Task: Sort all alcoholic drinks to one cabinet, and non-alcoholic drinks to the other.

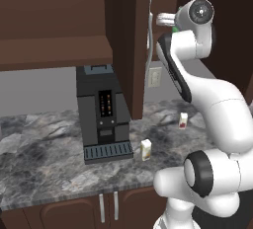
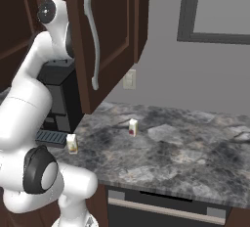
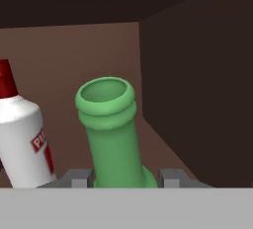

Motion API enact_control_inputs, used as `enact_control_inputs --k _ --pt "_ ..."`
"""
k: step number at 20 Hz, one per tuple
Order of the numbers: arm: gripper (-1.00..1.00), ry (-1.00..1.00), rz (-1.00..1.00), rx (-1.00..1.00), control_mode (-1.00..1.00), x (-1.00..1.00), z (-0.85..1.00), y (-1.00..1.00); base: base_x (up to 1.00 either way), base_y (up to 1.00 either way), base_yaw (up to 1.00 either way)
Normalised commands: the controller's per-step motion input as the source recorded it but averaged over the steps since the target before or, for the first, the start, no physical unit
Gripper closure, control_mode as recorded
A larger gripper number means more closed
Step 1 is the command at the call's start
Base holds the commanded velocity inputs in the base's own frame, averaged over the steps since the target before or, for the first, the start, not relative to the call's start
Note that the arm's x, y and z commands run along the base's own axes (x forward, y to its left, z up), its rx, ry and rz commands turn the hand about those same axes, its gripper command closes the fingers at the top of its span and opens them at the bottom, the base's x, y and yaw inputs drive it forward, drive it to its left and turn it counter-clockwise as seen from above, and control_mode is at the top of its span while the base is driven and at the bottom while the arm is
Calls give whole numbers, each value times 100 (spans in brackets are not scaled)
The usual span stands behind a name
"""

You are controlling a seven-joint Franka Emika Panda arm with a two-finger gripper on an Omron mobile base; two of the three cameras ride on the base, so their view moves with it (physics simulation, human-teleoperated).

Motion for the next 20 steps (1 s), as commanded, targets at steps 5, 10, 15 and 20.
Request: enact_control_inputs --k 5,10,15,20 --pt "100 0 0 0 -100 22 0 0 0 0 0" --pt "100 0 0 0 -100 20 0 0 0 0 0" --pt "100 0 0 0 -100 19 -1 0 0 0 0" --pt "100 0 0 0 -100 20 -2 0 0 0 0"
